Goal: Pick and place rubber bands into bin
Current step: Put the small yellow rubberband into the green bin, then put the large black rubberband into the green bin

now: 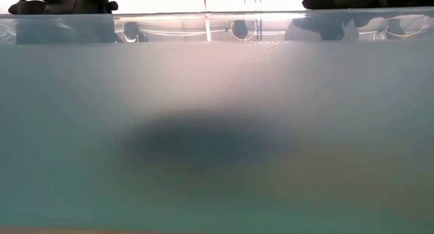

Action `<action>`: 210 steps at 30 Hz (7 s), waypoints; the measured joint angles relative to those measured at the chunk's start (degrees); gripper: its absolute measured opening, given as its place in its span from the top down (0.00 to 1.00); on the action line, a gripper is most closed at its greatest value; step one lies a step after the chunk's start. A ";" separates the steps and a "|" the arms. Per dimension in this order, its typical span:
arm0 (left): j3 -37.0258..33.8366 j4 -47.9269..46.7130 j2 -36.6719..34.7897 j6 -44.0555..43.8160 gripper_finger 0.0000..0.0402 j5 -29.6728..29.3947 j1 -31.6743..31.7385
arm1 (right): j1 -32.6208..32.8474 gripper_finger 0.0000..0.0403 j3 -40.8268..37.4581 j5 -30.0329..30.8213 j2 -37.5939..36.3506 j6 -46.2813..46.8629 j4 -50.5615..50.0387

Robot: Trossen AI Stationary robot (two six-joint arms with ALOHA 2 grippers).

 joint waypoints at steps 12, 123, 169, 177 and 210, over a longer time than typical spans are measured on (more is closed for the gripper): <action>1.27 -1.55 -0.95 3.04 0.98 4.83 -0.12 | 0.02 0.56 0.00 0.01 0.00 -1.71 -0.77; 37.56 -15.82 10.42 -3.43 0.40 -4.05 -19.36 | 0.02 0.55 -4.70 0.12 2.73 0.34 2.60; 4.20 6.40 5.16 -22.38 0.40 2.14 -24.32 | 0.02 0.57 -6.73 0.03 2.73 -0.83 11.52; 4.24 5.40 5.25 -17.92 0.40 2.19 -24.30 | 0.02 0.56 -6.73 0.03 2.73 -1.48 11.52; 4.13 7.74 5.35 4.70 0.96 -0.26 -24.37 | 0.01 0.57 -6.73 0.03 2.73 -2.77 11.51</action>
